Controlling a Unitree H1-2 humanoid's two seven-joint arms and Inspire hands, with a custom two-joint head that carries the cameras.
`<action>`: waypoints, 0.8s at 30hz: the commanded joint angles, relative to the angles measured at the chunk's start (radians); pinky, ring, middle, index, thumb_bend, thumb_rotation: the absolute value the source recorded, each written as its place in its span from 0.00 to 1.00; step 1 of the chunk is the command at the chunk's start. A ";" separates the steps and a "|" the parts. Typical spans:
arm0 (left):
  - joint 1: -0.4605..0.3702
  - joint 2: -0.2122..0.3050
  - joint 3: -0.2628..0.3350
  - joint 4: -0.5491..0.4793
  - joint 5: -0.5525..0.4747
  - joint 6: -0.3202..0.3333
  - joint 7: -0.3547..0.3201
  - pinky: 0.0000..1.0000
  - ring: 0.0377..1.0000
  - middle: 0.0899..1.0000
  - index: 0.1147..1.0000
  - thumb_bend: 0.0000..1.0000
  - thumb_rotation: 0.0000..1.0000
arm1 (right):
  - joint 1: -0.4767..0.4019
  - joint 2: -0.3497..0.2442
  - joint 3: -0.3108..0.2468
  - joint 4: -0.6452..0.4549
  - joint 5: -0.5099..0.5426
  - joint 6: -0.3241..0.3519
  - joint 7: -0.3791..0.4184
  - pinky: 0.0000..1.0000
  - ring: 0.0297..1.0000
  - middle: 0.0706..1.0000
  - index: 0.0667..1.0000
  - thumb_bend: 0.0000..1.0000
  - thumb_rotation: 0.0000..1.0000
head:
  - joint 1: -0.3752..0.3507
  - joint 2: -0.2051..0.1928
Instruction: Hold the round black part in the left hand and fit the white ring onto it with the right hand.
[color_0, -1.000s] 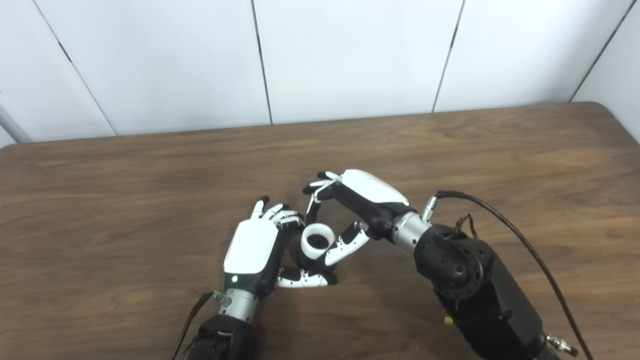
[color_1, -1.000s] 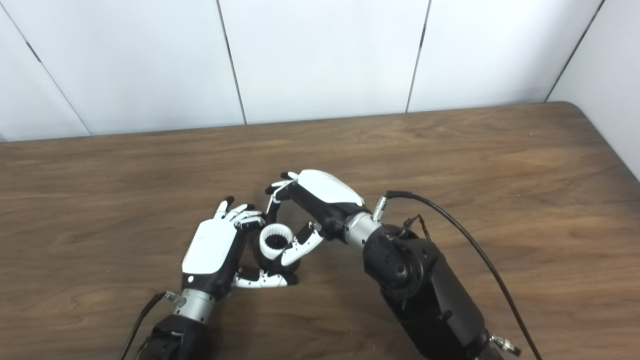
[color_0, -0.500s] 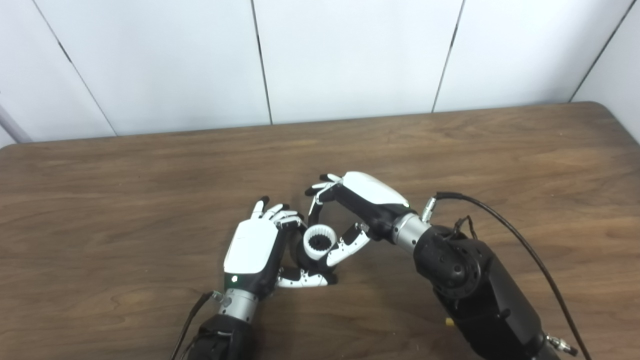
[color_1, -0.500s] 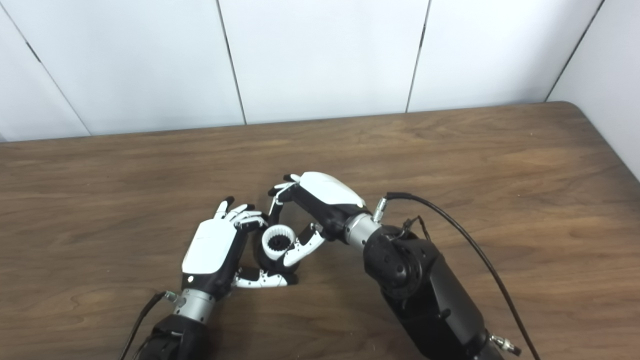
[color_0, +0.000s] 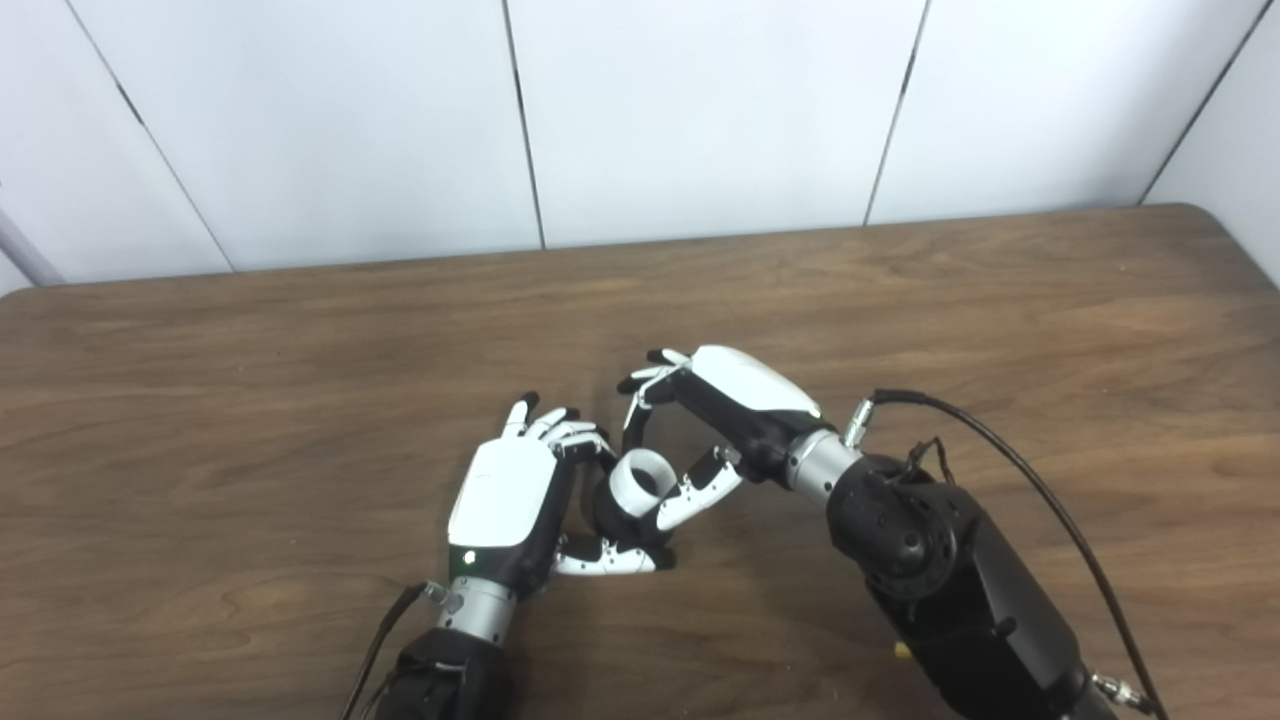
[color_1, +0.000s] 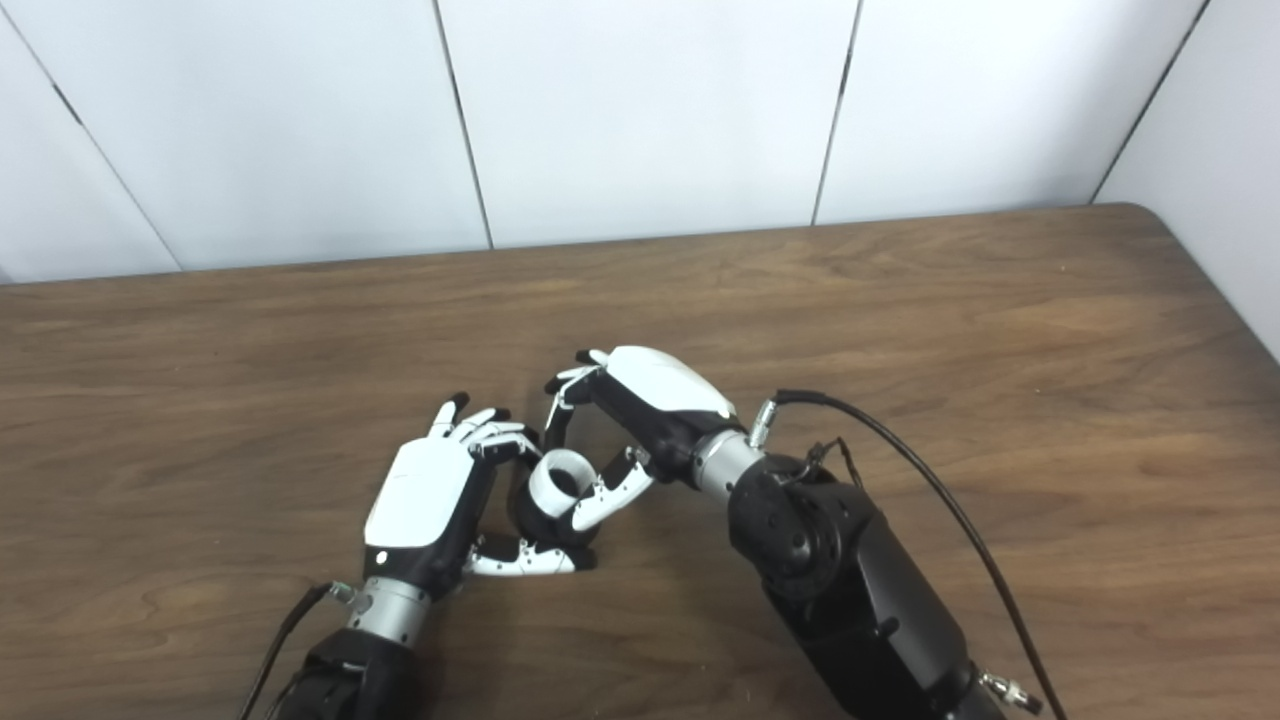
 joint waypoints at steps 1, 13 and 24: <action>-0.007 0.002 -0.004 0.023 0.007 0.002 0.001 1.00 0.86 0.72 0.42 0.52 0.06 | -0.017 -0.002 -0.002 -0.010 0.011 -0.038 -0.018 1.00 0.98 0.84 0.45 0.52 0.13 | 0.001 0.000; -0.014 -0.011 -0.025 0.040 0.027 0.010 0.013 1.00 0.86 0.73 0.42 0.52 0.06 | -0.022 -0.002 0.001 -0.016 0.019 -0.039 -0.023 1.00 0.98 0.84 0.45 0.52 0.13 | 0.006 0.005; -0.013 -0.013 -0.029 0.048 0.028 0.018 0.019 1.00 0.86 0.73 0.42 0.52 0.06 | -0.031 0.008 -0.001 -0.025 0.014 -0.026 -0.022 1.00 0.99 0.84 0.45 0.52 0.13 | 0.013 0.008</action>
